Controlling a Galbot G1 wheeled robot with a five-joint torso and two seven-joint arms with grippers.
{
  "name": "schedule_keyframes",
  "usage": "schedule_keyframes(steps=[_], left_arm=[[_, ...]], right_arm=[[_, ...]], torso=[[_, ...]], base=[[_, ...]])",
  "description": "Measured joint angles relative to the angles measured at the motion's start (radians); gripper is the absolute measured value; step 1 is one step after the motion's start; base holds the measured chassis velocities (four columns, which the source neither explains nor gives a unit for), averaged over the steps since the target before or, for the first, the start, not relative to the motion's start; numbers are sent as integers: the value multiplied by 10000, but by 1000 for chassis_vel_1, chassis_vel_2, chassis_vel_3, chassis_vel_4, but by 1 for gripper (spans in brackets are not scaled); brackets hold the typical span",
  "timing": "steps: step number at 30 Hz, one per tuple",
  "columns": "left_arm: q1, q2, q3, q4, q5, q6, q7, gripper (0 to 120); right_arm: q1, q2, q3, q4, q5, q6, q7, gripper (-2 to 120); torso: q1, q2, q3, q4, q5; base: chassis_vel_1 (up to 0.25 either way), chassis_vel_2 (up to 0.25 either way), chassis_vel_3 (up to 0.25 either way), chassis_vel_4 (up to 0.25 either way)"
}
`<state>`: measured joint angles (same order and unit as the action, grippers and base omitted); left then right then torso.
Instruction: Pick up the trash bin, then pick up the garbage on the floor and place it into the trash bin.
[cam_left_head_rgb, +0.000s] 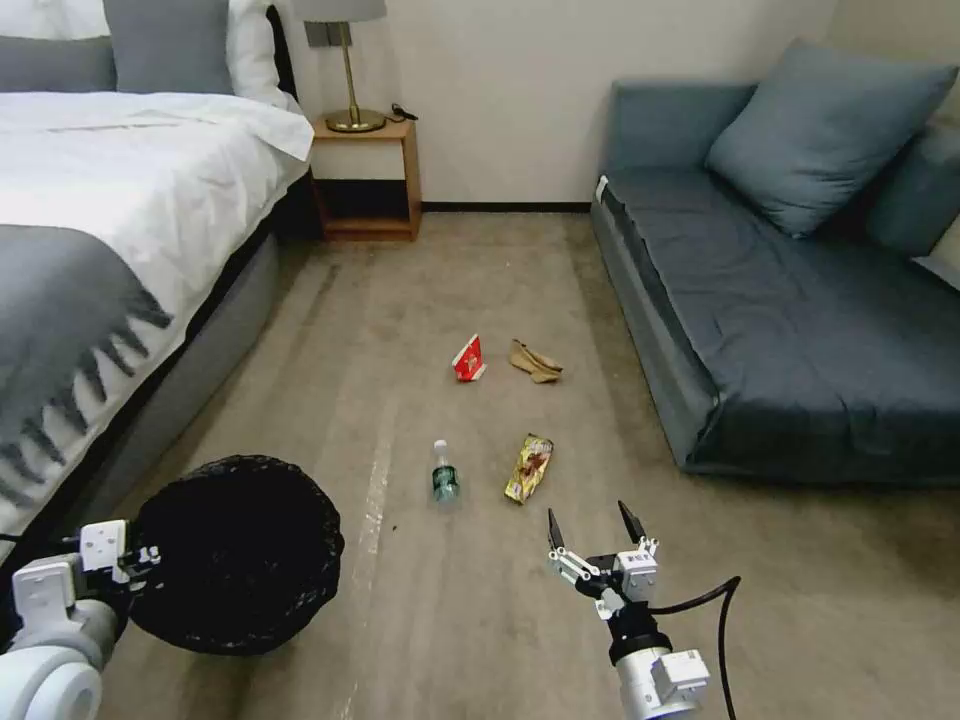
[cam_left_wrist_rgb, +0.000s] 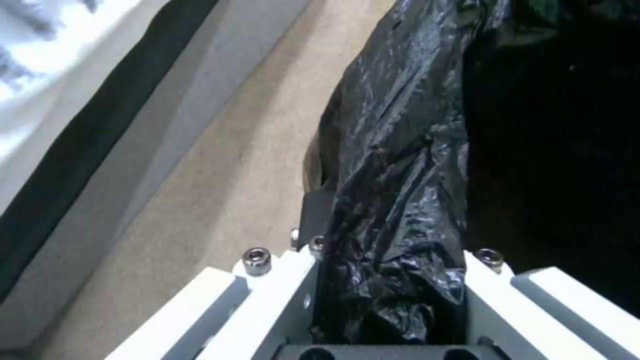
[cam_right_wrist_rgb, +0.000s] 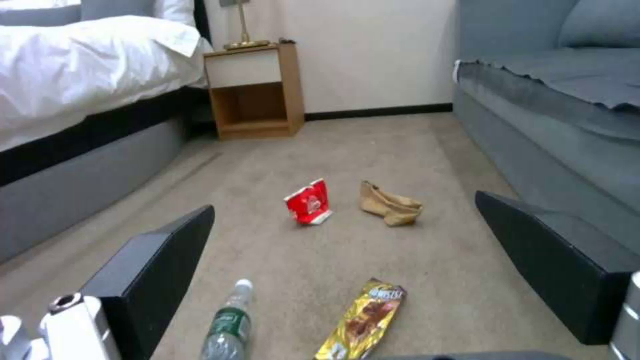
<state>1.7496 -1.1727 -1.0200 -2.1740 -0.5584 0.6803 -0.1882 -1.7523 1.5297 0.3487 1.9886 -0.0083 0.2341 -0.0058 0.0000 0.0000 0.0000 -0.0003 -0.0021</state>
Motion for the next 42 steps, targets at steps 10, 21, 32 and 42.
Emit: schedule_keyframes(steps=[10, 21, 32, 42], left_arm=[[4, 39, -26, 55, -93, -9, 21, 3], [47, 52, -12, 86, -74, -7, 11, 3], [46, -81, 6, -25, -48, 4, -19, 3], [240, -177, -99, -62, -17, 9, -30, 3]], right_arm=[[37, -23, 4, -154, 56, -318, 10, 100], [225, -172, 0, -383, 60, -675, 140, 100], [1186, -1304, -1090, -481, 1310, -3038, 561, 100], [3192, -2744, -1338, -1857, 3842, -5840, 944, 100]], torso=[[0, 0, 0, 3, 1], [0, 0, 0, 3, 44], [0, 0, 1, 3, 62], [0, 0, 1, 4, 25]], base=[[-134, 125, 136, -131], [-145, 152, 148, -144], [-92, 97, 82, -86], [0, 0, 0, 0]])
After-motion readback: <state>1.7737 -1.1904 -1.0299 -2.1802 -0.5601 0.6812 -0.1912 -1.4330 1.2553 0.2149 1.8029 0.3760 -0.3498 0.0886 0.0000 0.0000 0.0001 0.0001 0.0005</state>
